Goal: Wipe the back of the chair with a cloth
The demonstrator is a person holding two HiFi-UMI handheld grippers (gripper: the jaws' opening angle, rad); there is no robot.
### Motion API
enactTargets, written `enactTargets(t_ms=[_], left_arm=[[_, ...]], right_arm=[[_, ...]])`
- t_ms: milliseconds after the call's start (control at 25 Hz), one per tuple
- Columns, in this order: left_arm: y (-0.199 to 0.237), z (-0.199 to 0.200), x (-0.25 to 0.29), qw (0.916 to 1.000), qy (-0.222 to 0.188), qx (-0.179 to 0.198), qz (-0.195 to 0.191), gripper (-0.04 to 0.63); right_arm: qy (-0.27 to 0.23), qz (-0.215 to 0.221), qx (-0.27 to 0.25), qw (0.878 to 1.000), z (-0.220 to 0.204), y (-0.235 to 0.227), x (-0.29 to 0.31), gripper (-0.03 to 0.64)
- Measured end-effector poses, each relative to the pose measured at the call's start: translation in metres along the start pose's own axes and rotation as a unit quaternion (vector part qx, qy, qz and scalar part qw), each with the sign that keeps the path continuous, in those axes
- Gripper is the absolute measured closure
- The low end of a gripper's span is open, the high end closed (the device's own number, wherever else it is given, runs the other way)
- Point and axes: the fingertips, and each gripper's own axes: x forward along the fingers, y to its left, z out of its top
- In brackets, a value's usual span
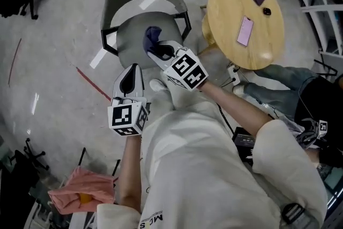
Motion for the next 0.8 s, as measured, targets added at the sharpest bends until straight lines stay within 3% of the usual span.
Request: enactTargets(t_ms=[240, 400, 640, 800], left_arm=[[-0.041, 0.002, -0.038, 0.9994, -0.006, 0.018, -0.027, 0.595], [-0.063, 0.003, -0.056, 0.9993, -0.004, 0.017, -0.034, 0.595], [-0.109, 0.015, -0.064, 0.9995, -0.018, 0.01, -0.022, 0.594], [-0.131, 0.033, -0.072, 0.9991, -0.041, 0.004, -0.006, 0.594]], right_arm=[[-0.041, -0.031, 0.022, 0.998, 0.007, 0.028, -0.067, 0.543], [-0.051, -0.027, 0.022, 0.998, 0.011, 0.046, -0.102, 0.541], [-0.073, -0.005, 0.005, 0.997, 0.017, 0.059, -0.159, 0.542], [-0.096, -0.012, -0.016, 0.995, 0.041, 0.066, -0.196, 0.543]])
